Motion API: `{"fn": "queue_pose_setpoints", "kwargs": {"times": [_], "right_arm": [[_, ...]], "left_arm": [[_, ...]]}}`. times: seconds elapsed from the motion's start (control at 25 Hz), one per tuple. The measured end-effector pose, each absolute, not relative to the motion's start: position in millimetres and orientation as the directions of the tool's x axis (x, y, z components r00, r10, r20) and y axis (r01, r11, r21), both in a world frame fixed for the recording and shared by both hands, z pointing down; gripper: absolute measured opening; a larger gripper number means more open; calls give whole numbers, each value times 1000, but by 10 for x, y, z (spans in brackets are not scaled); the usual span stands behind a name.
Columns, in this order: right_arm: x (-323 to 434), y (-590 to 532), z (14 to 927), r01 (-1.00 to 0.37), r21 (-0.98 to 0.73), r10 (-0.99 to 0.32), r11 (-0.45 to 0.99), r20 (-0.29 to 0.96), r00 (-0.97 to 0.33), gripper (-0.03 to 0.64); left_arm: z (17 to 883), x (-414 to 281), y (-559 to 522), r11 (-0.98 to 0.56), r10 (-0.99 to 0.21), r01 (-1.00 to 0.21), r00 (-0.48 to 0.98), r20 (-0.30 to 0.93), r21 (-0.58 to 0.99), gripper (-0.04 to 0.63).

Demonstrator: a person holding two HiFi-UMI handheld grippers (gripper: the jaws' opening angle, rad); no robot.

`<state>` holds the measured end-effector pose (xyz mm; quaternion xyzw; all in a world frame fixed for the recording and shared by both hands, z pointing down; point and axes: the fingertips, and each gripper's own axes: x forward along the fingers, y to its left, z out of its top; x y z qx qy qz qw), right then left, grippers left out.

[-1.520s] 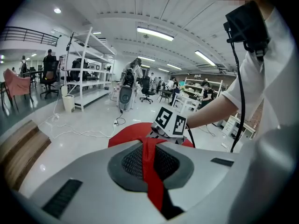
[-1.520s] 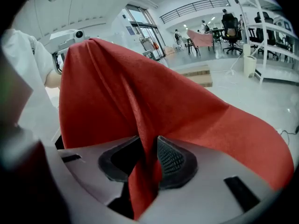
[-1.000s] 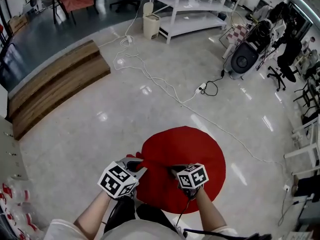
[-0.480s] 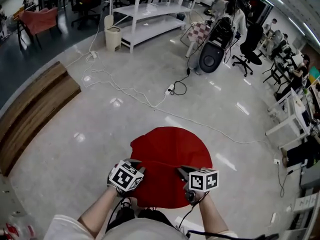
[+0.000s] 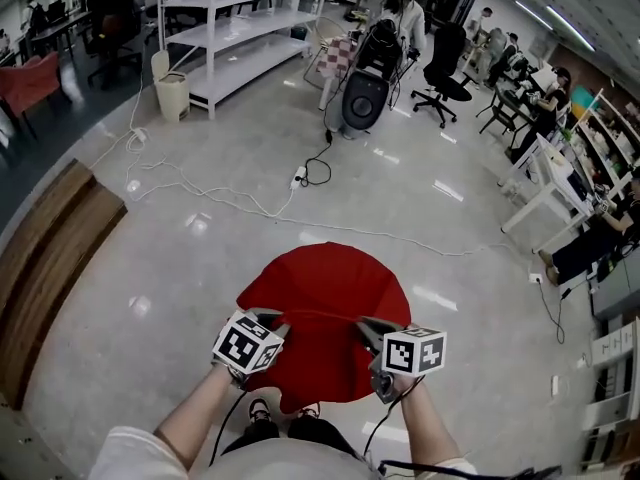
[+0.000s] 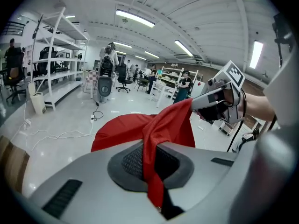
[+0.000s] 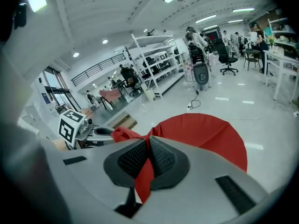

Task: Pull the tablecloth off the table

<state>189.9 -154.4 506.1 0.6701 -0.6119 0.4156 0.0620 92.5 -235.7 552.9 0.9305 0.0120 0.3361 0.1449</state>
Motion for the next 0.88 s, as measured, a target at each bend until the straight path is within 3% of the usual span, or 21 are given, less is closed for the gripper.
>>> {"fn": "queue_pose_setpoints", "kwargs": {"times": [0.28, 0.52, 0.68, 0.76, 0.88], "right_arm": [[1874, -1577, 4850, -880, -384, -786, -281, 618, -18, 28], [1821, -1526, 4608, -876, -396, -819, -278, 574, 1, 28], [1750, -1453, 4366, -899, -366, -834, -240, 552, -2, 28], [1756, -1394, 4262, -900, -367, -841, -236, 541, -1, 28], [1759, -1314, 4186, -898, -373, -844, -232, 536, -5, 28]], "left_arm": [[5403, 1098, -2329, -968, 101, -63, 786, 610, 242, 20], [5205, 1140, -2220, -980, 187, 117, 831, 524, 164, 23], [5118, 1262, -2121, -967, 225, 256, 817, 531, 16, 105], [5076, 1334, -2071, -950, 238, 309, 812, 533, -46, 183], [5079, 1447, -1960, -923, 299, 380, 796, 526, -50, 239]]}}
